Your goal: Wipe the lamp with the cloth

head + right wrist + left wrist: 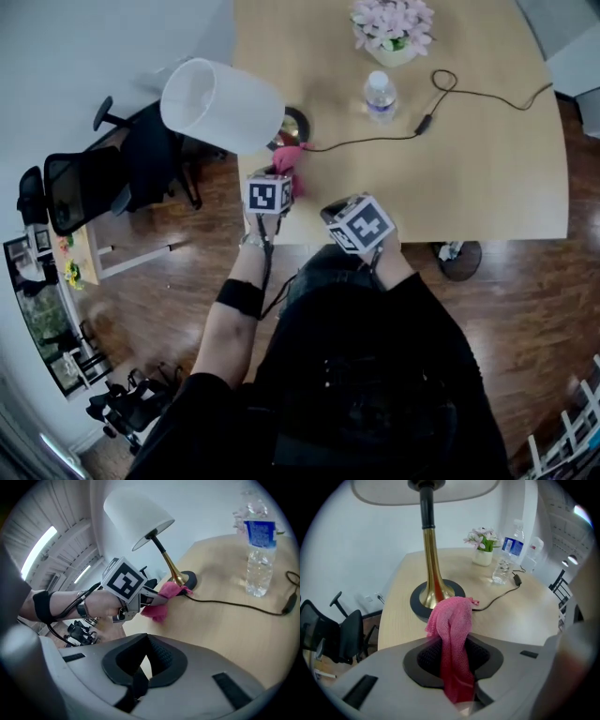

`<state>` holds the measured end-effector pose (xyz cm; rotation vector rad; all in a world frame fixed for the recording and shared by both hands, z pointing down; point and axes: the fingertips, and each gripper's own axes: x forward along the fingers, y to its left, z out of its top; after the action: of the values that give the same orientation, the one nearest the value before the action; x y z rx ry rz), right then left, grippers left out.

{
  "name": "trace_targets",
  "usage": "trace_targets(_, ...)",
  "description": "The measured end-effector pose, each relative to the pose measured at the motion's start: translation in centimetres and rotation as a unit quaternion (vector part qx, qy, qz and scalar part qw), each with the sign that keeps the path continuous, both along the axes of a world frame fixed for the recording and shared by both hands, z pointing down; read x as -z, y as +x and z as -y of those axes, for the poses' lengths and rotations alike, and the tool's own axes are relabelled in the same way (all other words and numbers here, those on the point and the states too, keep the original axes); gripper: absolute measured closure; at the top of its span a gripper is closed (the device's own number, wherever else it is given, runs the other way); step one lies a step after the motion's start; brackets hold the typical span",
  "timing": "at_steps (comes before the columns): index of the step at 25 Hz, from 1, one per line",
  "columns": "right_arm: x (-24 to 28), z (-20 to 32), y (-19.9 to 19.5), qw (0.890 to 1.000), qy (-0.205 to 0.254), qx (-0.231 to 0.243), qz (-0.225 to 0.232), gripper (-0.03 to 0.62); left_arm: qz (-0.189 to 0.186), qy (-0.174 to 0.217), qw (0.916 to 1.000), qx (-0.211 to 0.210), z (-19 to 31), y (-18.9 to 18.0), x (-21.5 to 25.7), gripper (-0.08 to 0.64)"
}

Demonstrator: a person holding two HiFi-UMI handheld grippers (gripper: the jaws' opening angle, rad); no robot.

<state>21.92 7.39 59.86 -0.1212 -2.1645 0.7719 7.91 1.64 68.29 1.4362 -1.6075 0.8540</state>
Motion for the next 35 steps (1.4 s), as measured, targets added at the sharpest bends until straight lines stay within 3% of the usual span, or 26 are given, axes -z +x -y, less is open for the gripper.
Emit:
trace_targets(3, -0.1, -0.9, 0.9, 1.000, -0.011, -0.014, 0.007, 0.589, 0.025, 0.060, 0.9975, 0.028, -1.1, -0.7, 2.2, 0.445)
trace_targets(7, 0.6, -1.3, 0.9, 1.000, 0.006, -0.020, 0.003, 0.589, 0.075, 0.167, 0.9820, 0.046, 0.6, -3.6, 7.6, 0.445)
trace_targets(10, 0.6, -1.4, 0.1, 0.999, 0.025, -0.028, -0.010, 0.588, 0.075, 0.198, 0.9766, 0.037, 2.3, -4.9, 9.1, 0.445)
trace_targets(17, 0.3, -3.5, -4.5, 0.995, 0.034, -0.083, -0.042, 0.589, 0.029, 0.224, 0.9738, -0.029, 6.8, -4.7, 10.4, 0.445)
trace_targets(22, -0.6, -6.3, -7.3, 0.990, 0.044, -0.114, -0.076, 0.589, -0.001, 0.241, 0.9677, -0.074, 7.2, -4.7, 9.1, 0.445)
trace_targets(27, -0.8, -8.6, -10.0, 0.982, 0.046, -0.154, -0.097, 0.588, -0.050, 0.204, 0.9713, -0.111, 5.9, -5.1, 5.2, 0.445)
trace_targets(30, -0.5, -8.7, -10.7, 0.976, 0.048, -0.182, -0.106, 0.589, -0.057, 0.194, 0.9709, -0.128, 6.1, -5.3, 3.8, 0.444)
trace_targets(35, -0.8, -10.5, -11.9, 0.976, 0.038, -0.185, -0.112, 0.588, -0.071, 0.165, 0.9700, -0.164, 5.7, -5.2, 2.4, 0.445)
